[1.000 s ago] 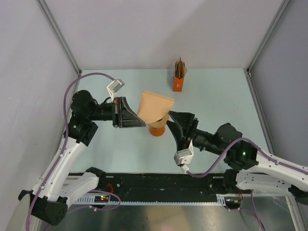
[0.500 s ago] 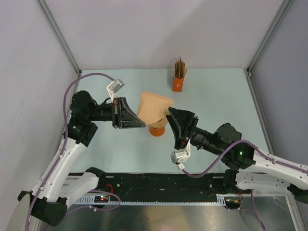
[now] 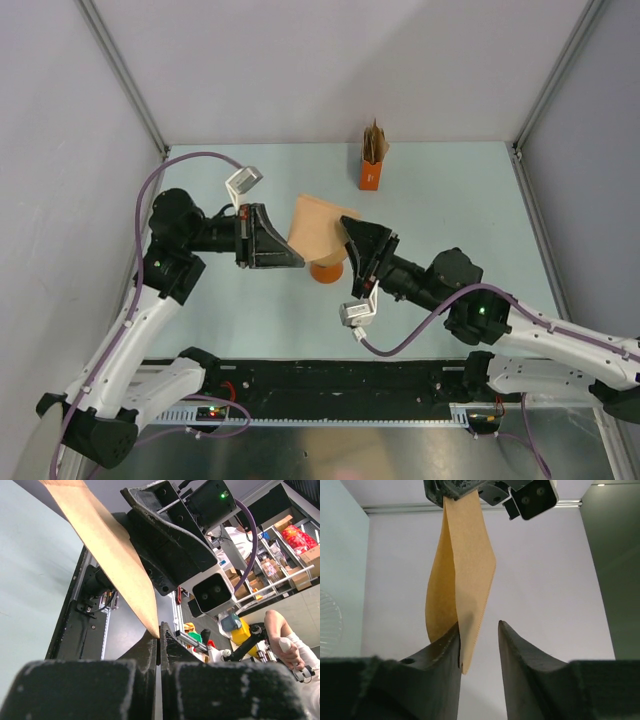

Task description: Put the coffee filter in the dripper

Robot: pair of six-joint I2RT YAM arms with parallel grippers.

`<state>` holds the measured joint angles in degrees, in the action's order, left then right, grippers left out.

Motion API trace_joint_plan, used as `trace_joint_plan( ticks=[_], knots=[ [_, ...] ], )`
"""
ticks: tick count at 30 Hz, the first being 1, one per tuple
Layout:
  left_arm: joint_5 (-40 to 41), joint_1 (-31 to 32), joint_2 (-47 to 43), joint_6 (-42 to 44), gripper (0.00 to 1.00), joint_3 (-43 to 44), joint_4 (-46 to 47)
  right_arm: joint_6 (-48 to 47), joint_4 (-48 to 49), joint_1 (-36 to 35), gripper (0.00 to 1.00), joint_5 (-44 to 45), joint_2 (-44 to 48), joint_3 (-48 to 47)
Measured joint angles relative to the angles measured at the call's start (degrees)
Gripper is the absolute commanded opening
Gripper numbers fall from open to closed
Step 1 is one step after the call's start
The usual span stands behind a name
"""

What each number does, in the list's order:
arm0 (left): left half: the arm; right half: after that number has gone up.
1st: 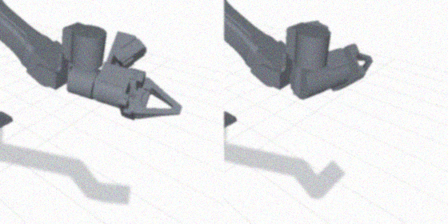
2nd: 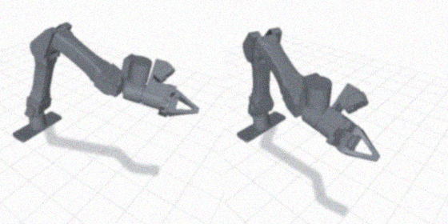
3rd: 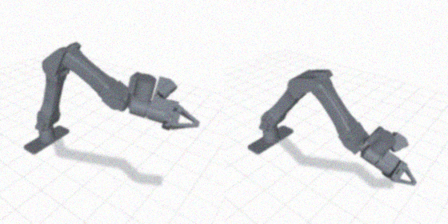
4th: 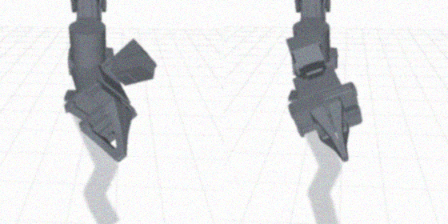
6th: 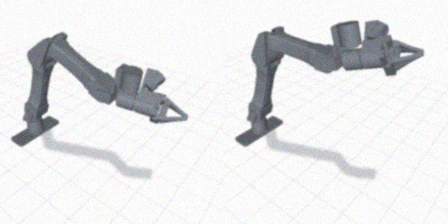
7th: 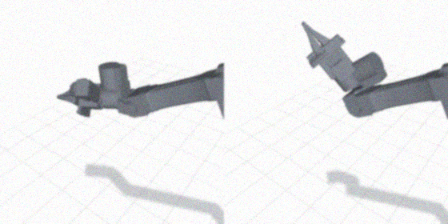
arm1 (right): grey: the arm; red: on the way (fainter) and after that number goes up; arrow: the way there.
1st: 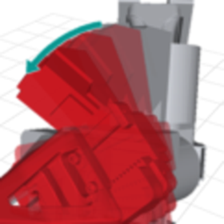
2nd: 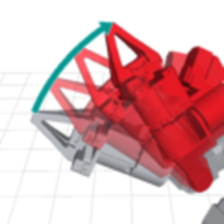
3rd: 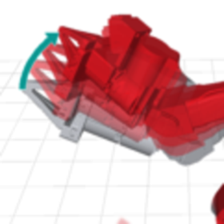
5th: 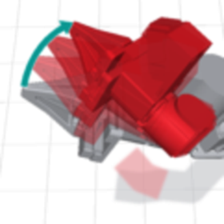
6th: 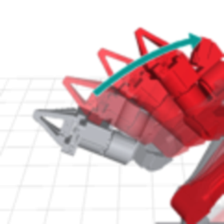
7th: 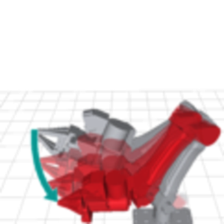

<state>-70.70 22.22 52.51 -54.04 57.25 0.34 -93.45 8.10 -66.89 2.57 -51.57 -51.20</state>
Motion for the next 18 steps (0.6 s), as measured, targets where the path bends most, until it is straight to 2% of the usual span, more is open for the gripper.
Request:
trace_joint_plan(
  ticks=[3, 4, 5, 6, 10, 13, 14, 16, 18],
  knots=[
    [0.0, 0.3, 0.0, 0.0, 0.03, 0.0, 0.0, -0.9, 1.2, 0.3, 0.15, -0.4, -0.5, -0.1],
    [0.0, 0.4, 0.1, 0.0, 0.08, 0.0, 0.1, -1.3, 1.5, 0.3, 0.08, -0.5, -0.6, -0.1],
    [0.0, 0.4, 0.2, -0.1, 0.13, 0.0, 0.2, -1.5, 1.7, 0.3, 0.04, -0.6, -0.7, -0.1],
    [0.2, 0.4, 0.3, -0.1, 0.23, 0.0, 0.3, -1.7, 2.0, 0.3, 0.02, -0.7, -0.9, -0.2],
    [1.5, -0.2, 0.6, 1.1, 0.63, 0.2, 0.3, -1.2, 2.5, 0.3, 0.0, -0.3, -1.0, -0.3],
    [3.8, -3.7, -0.1, 3.8, 0.79, 1.9, -1.3, 1.2, 1.7, 0.3, 0.0, 1.4, -1.2, -1.0],
    [5.7, -6.2, -0.6, 5.2, 0.9, 3.4, -3.0, 2.7, 1.1, 0.4, 0.0, 2.2, -1.4, -1.7],
    [9.8, -9.7, -1.8, 9.1, 0.97, 6.4, -6.3, 6.1, -0.5, 0.9, 0.0, 3.9, -2.1, -3.5],
    [14.6, -11.4, -3.3, 13.7, 0.99, 9.1, -10.5, 10.8, -2.8, 1.8, 0.0, 6.3, -3.5, -6.6]
  ],
)
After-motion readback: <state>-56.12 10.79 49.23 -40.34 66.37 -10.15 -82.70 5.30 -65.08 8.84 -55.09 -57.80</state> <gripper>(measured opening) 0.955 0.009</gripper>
